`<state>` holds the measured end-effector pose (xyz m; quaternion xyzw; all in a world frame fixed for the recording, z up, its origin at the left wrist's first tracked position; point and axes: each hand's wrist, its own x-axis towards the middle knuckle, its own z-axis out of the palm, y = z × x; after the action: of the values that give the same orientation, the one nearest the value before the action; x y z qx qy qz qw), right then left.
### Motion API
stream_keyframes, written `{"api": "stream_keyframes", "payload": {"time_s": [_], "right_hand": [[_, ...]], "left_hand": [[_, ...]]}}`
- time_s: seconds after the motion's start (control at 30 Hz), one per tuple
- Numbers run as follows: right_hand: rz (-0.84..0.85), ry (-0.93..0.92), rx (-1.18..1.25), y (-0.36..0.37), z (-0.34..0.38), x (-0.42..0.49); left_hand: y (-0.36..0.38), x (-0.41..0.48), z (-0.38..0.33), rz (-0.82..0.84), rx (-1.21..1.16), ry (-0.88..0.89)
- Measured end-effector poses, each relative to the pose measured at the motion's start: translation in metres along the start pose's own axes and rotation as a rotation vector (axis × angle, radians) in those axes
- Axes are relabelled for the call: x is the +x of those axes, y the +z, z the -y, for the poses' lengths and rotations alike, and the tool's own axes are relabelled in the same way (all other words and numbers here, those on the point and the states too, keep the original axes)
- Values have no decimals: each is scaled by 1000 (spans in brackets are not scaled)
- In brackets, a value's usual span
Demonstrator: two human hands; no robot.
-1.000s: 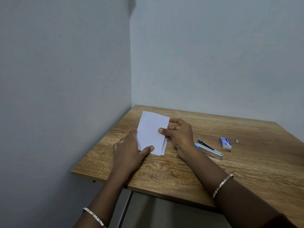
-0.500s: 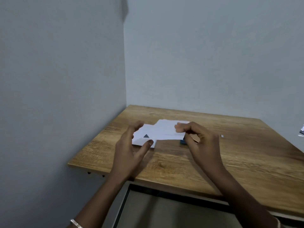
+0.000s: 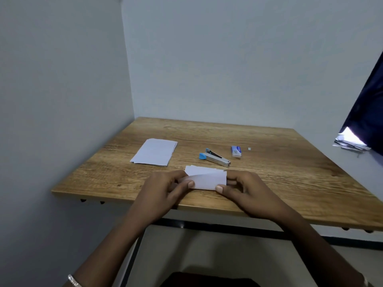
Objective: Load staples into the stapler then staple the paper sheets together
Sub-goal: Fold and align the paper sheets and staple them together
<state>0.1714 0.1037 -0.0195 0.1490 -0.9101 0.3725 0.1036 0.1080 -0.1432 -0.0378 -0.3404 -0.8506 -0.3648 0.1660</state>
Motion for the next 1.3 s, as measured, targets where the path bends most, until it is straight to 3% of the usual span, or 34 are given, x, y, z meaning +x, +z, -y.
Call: {"api": "stream_keyframes", "payload": {"time_s": [0.3, 0.47, 0.63, 0.83, 1.0, 1.17, 1.3], "right_hand": [[-252, 250, 145, 7, -6, 18], [-362, 317, 136, 7, -11, 26], [-415, 307, 51, 10, -16, 33], [-448, 285, -115, 14, -20, 44], [-442, 314, -89, 14, -25, 43], [-531, 293, 412, 10, -25, 38], [-555, 130, 572, 11, -20, 37]], "left_hand": [[7, 31, -2, -31, -156, -299], [12, 40, 2, -39, -217, -348], [15, 43, 4, -30, -144, -317], [22, 42, 2, 30, 135, -238], [21, 50, -2, 63, 134, -368], [8, 63, -4, 90, -119, -641], [3, 73, -11, 162, -659, -855]]}}
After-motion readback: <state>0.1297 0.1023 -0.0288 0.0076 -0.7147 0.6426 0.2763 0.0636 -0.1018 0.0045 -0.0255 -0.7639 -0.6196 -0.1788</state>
